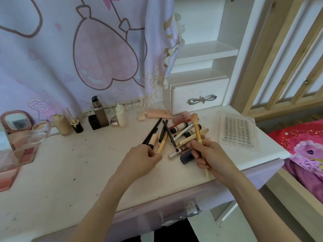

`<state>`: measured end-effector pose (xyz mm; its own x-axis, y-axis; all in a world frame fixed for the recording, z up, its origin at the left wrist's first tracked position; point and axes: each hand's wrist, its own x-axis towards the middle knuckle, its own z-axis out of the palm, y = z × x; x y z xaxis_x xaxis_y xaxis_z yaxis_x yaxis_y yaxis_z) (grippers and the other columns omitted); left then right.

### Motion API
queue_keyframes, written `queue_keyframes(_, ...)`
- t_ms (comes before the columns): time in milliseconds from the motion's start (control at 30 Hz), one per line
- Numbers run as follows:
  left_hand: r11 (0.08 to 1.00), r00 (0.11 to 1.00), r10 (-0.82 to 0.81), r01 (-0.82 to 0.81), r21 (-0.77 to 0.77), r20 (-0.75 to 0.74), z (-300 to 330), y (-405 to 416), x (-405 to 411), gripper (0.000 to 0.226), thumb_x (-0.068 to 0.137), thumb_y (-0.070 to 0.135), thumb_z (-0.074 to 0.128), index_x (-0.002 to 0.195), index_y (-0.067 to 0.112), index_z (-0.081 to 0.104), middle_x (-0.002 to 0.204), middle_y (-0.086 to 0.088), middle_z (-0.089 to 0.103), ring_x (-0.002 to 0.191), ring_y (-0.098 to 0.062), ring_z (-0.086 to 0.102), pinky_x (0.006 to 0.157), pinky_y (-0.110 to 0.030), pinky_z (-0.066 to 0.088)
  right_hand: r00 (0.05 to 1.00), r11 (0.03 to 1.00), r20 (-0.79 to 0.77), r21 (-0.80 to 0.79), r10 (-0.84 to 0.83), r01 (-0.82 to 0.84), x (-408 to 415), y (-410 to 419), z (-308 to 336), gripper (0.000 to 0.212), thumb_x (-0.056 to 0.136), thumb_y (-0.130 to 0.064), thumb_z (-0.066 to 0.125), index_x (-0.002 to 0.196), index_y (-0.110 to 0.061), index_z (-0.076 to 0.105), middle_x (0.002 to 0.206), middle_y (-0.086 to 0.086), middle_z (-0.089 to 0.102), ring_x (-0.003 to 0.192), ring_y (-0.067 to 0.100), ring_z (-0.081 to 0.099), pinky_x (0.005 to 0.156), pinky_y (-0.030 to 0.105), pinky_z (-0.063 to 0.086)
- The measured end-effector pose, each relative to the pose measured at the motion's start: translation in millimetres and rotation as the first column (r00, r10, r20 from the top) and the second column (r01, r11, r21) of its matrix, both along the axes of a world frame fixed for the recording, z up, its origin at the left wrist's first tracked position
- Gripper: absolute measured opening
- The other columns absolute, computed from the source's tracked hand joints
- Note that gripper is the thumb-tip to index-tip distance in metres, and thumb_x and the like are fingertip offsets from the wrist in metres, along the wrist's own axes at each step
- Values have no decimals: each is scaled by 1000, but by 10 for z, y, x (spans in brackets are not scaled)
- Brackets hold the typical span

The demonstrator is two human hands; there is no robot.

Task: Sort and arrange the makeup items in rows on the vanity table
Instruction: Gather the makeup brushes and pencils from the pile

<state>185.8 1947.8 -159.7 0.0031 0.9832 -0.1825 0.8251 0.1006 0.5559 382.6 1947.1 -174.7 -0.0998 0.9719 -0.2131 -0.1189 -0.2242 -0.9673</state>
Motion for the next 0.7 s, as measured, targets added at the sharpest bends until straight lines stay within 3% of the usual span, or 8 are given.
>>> queue_keyframes(167, 991, 948, 111, -84, -103, 300, 205, -44, -253, 27, 90, 31, 51, 71, 21, 67, 63, 0, 48, 53, -12, 35, 54, -23, 29, 994, 994, 33, -53, 102, -101, -226, 77, 42, 23, 95, -19, 52, 89, 0, 63, 53, 1, 42, 36, 6, 25, 34, 15, 19)
queue_keyframes(367, 994, 931, -46, 79, -76, 363, 245, -224, -221, 24, 89, 34, 51, 72, 26, 65, 50, 15, 50, 50, -6, 40, 57, -22, 35, 982, 988, -144, -73, 126, -138, -533, 160, 85, 27, 91, -28, 58, 76, -6, 58, 50, 0, 48, 34, 5, 24, 32, 15, 17)
queue_keyframes(533, 972, 943, -233, 223, 70, 237, 267, -179, -112, 24, 88, 51, 46, 84, 34, 63, 64, 17, 60, 56, 10, 51, 52, -4, 36, 977, 999, -209, -3, -53, 54, -452, 232, 143, 28, 94, -22, 50, 69, -12, 50, 55, 3, 41, 38, 8, 30, 33, 17, 24)
queue_keyframes(700, 926, 973, -232, 225, 303, -15, 146, 303, 155, 16, 92, 24, 52, 100, 25, 66, 87, 14, 57, 74, 2, 49, 61, -6, 34, 947, 987, -281, 0, -155, 161, -36, 321, 171, 22, 97, -18, 44, 75, -11, 45, 52, 3, 47, 43, 13, 43, 36, 21, 35)
